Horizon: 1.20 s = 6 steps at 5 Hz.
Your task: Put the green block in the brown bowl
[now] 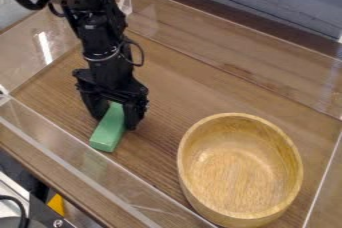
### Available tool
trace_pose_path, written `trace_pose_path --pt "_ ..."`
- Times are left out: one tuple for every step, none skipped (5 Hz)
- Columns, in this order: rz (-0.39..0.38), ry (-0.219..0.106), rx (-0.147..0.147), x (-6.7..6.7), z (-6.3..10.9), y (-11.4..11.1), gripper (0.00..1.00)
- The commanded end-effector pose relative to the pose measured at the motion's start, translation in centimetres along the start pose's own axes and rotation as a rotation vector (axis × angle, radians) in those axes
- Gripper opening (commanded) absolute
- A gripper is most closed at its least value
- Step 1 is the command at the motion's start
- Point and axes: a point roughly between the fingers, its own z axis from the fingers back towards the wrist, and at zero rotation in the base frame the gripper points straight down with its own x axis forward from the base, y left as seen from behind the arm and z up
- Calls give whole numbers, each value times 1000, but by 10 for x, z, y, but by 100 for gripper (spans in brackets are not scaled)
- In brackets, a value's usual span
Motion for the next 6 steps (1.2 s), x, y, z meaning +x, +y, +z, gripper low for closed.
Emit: trace_pose_path --pt "0 -38 3 10 7 -1 100" --pt "6 -36 6 10 3 -1 100" --pt "11 -35 7 10 2 0 0" --pt "14 -32 7 10 6 0 0" --pt "19 -29 7 10 13 0 0" --pt "23 -26 6 10 20 0 0"
